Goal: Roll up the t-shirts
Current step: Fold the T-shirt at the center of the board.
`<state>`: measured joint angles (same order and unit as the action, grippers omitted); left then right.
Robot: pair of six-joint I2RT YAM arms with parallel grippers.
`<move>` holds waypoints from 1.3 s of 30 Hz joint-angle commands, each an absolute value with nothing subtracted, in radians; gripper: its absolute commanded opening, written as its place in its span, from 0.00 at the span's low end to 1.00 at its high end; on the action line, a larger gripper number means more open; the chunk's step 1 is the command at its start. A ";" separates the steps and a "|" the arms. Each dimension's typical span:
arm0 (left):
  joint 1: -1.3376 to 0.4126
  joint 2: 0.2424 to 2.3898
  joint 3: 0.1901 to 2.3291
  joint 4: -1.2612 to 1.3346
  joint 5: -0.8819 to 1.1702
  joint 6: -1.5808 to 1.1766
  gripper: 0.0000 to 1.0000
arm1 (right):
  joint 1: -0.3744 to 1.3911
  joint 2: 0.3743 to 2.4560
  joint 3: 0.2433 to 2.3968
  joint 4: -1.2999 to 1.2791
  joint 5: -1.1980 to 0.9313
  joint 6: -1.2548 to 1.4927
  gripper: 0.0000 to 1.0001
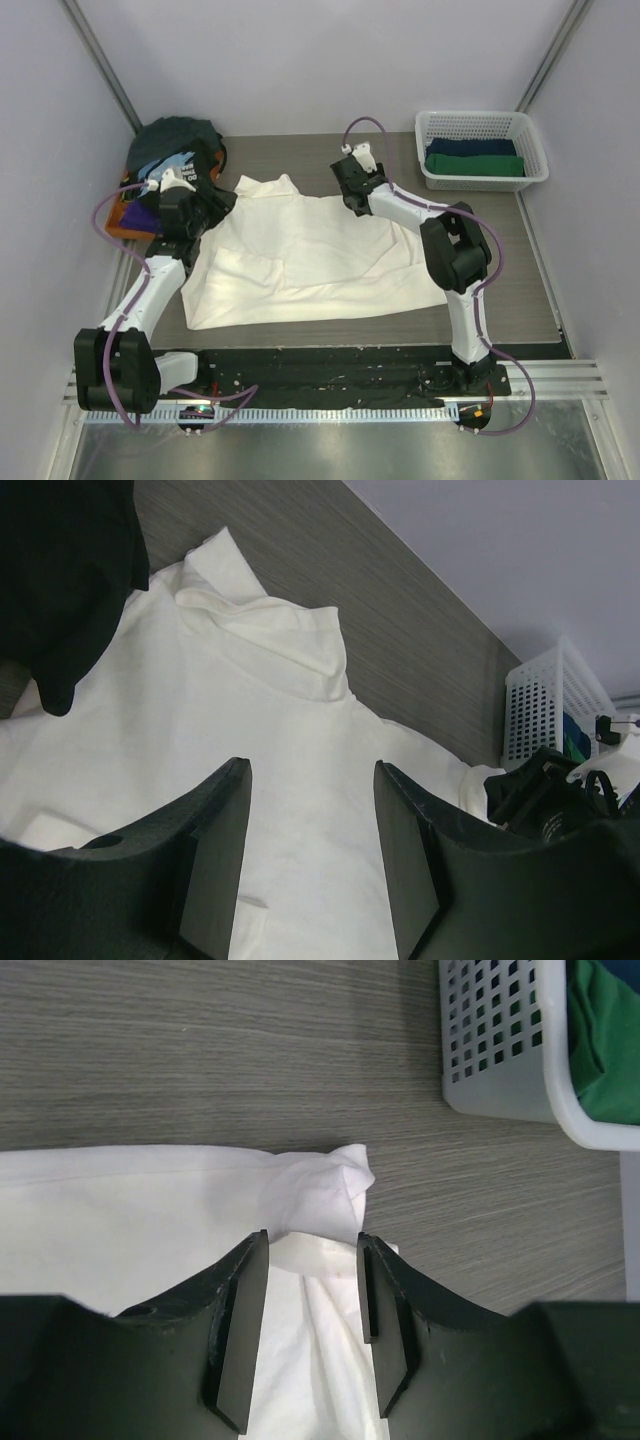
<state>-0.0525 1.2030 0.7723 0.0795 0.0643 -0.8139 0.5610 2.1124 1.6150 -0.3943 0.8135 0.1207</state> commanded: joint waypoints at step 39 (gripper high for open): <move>-0.141 1.249 0.830 0.091 -0.048 -0.764 0.55 | 0.318 1.910 1.591 -0.268 0.399 0.069 0.60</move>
